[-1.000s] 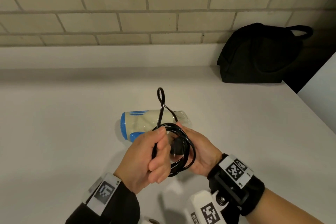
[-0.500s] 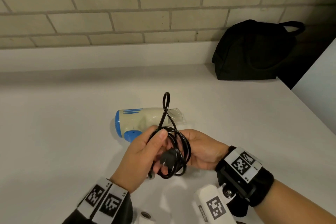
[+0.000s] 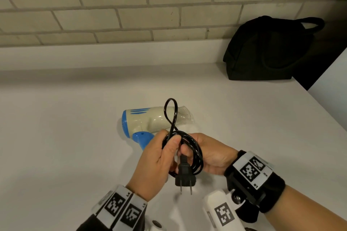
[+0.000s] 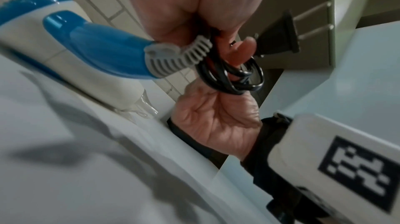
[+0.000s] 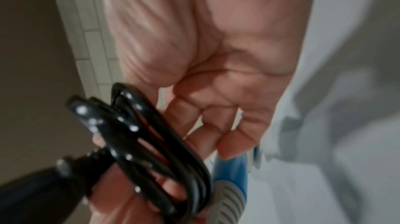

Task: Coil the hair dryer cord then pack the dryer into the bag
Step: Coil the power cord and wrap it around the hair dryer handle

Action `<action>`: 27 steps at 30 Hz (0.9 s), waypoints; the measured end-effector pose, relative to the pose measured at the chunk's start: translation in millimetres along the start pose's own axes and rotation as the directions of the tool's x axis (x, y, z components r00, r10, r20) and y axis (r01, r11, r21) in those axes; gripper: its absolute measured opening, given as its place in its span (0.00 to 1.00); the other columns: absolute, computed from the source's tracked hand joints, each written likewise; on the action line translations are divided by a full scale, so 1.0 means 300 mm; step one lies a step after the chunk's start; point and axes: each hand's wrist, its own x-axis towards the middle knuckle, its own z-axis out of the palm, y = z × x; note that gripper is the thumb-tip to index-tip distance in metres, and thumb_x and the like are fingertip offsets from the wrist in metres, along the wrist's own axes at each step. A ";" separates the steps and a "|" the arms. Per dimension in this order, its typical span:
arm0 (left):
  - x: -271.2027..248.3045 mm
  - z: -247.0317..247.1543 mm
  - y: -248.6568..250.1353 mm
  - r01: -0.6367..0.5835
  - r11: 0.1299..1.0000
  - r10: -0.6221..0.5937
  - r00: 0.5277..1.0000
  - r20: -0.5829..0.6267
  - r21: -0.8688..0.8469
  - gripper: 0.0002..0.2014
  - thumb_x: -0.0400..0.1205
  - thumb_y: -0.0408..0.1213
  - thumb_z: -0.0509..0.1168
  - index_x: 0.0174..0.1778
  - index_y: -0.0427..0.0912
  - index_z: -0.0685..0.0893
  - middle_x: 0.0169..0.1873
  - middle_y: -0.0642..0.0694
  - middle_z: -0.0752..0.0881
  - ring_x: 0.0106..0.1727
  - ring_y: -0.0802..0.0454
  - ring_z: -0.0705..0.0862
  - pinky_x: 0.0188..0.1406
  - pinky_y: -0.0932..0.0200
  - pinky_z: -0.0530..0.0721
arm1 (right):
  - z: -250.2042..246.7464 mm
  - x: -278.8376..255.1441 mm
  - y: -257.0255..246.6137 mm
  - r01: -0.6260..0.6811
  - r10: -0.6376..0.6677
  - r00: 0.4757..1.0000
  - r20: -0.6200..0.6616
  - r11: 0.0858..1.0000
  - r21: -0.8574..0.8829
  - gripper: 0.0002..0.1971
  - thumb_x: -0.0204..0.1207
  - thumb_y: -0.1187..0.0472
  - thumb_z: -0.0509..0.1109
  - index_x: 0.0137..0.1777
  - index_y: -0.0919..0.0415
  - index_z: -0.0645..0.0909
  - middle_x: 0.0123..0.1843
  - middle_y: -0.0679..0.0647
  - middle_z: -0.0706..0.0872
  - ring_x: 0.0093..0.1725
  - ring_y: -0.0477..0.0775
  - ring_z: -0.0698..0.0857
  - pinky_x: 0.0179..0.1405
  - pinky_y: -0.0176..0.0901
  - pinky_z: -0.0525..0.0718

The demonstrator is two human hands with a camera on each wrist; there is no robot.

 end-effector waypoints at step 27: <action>0.034 0.036 0.014 0.077 0.986 -0.086 0.995 -0.053 -0.145 0.17 0.74 0.51 0.54 0.32 0.41 0.76 0.11 0.53 0.67 0.15 0.58 0.65 0.15 0.66 0.68 | 0.196 -0.190 -0.006 -0.140 -0.299 0.950 -0.085 -0.165 -0.976 0.31 0.53 0.39 0.76 0.56 0.41 0.70 0.40 0.39 0.82 0.32 0.41 0.82 0.25 0.30 0.78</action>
